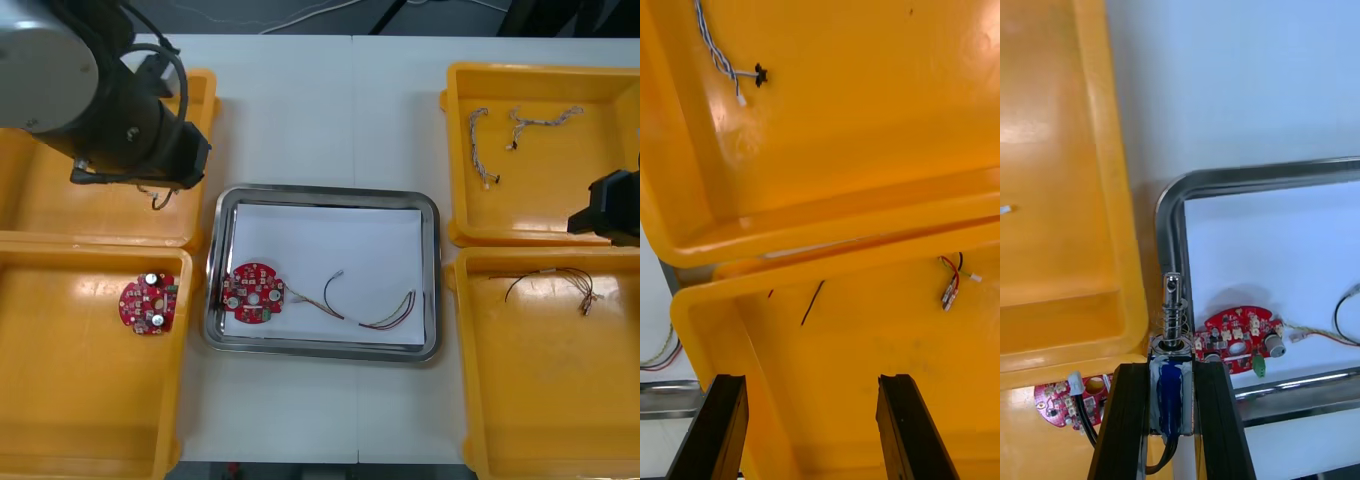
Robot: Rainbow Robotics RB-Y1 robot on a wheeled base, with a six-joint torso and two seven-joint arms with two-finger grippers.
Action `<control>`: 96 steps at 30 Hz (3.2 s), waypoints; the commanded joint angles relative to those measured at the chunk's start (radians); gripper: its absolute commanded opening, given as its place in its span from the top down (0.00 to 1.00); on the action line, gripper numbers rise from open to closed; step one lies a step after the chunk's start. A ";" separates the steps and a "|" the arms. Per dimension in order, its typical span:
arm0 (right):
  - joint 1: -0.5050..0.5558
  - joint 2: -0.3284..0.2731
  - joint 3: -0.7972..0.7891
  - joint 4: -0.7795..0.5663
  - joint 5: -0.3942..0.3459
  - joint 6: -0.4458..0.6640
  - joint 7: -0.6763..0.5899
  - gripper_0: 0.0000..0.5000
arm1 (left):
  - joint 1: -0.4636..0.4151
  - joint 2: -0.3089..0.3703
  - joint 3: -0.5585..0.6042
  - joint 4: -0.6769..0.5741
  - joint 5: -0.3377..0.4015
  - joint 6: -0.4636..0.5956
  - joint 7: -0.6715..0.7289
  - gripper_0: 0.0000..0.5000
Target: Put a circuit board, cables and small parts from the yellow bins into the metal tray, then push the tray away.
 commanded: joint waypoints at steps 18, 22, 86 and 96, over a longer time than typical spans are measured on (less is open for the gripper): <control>-0.308 -0.040 0.186 0.337 0.102 -0.015 0.054 0.00 | 0.007 0.014 -0.382 -0.022 -0.201 -0.240 0.378 1.00; -0.335 -0.038 0.249 0.387 0.144 -0.081 0.054 0.00 | 0.007 0.000 -0.395 0.019 -0.227 -0.278 0.359 1.00; -0.413 0.135 0.580 0.824 0.292 -0.748 0.077 0.55 | 0.000 -0.076 -0.480 0.233 -0.331 -0.424 0.280 0.00; -0.415 0.126 0.580 0.824 0.285 -0.746 0.084 1.00 | -0.017 -0.076 -0.357 0.118 -0.253 -0.245 0.275 0.00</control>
